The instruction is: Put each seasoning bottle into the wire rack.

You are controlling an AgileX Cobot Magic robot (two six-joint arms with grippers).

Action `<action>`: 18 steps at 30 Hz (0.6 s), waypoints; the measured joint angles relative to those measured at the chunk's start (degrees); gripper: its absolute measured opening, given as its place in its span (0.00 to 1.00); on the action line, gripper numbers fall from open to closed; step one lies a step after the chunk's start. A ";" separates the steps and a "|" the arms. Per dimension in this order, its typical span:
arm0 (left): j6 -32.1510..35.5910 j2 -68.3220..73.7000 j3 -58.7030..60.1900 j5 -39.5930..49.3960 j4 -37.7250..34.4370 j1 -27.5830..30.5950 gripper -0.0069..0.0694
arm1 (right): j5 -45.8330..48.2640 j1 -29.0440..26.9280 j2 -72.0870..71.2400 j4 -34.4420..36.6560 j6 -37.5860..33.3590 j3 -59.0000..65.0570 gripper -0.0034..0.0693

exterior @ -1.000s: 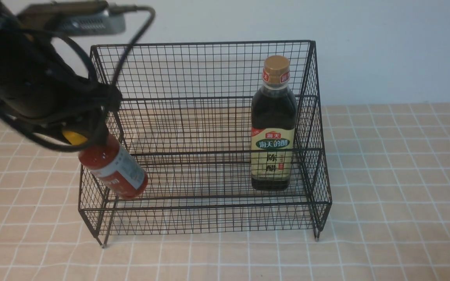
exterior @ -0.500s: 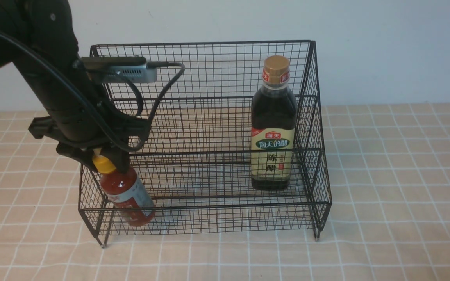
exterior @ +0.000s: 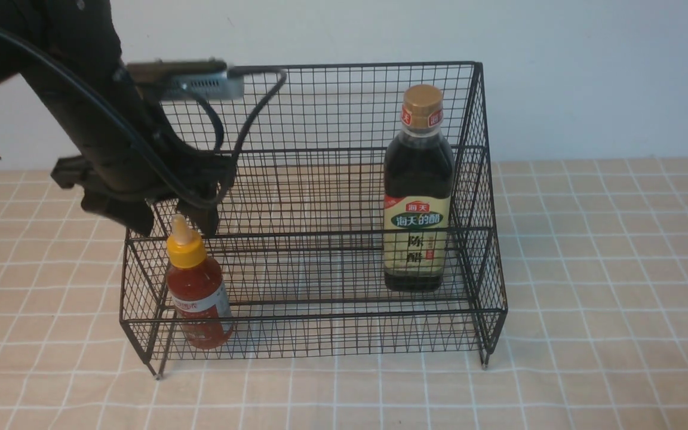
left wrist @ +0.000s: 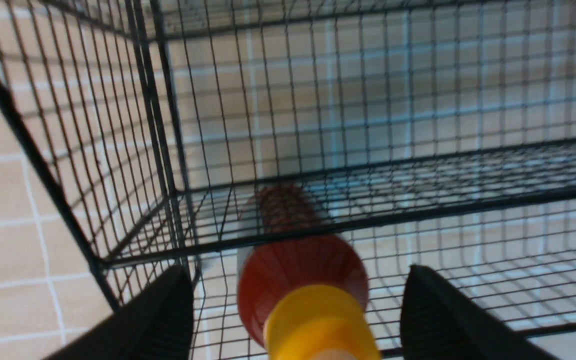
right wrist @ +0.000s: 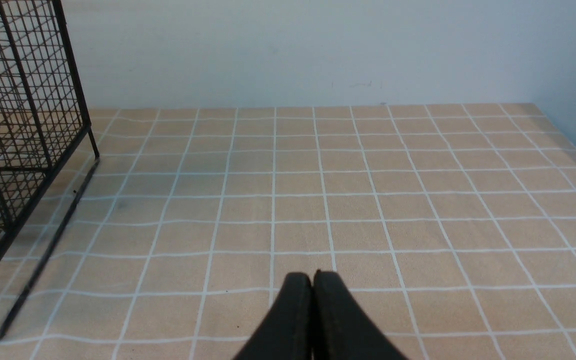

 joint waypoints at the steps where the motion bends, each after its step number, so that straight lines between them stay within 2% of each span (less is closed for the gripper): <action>1: 0.16 -0.91 -0.74 0.00 -0.16 0.00 0.74 | 0.00 0.00 0.00 0.00 0.00 0.00 0.03; 3: 0.47 -2.03 -1.81 0.00 -0.68 0.00 0.74 | 0.00 0.00 0.00 0.00 0.00 0.00 0.03; 6: 2.20 -6.84 -3.51 0.00 -1.56 0.00 0.68 | 0.00 0.00 0.00 0.00 0.00 0.00 0.03; 9: 3.11 -13.65 -3.63 0.34 -1.53 0.00 0.50 | 0.00 0.00 0.00 0.00 0.00 0.00 0.03; 10: 3.22 -18.16 -3.11 0.53 -1.48 0.00 0.38 | 0.00 0.00 0.00 0.00 0.00 0.00 0.03; 11: 3.21 -19.39 -2.86 0.59 -1.48 0.00 0.34 | 0.00 0.00 0.00 0.00 0.00 0.00 0.03; 13: 3.72 -27.50 0.39 0.72 -1.11 0.00 0.15 | 0.00 0.00 0.00 0.00 0.00 0.00 0.03; 15: 4.11 -31.19 2.48 0.62 -0.89 0.00 0.12 | 0.00 0.00 0.00 0.00 0.00 0.00 0.03; 18: 5.13 -44.73 12.43 -6.22 -0.70 0.00 0.08 | 0.00 0.00 0.00 0.00 0.00 0.00 0.03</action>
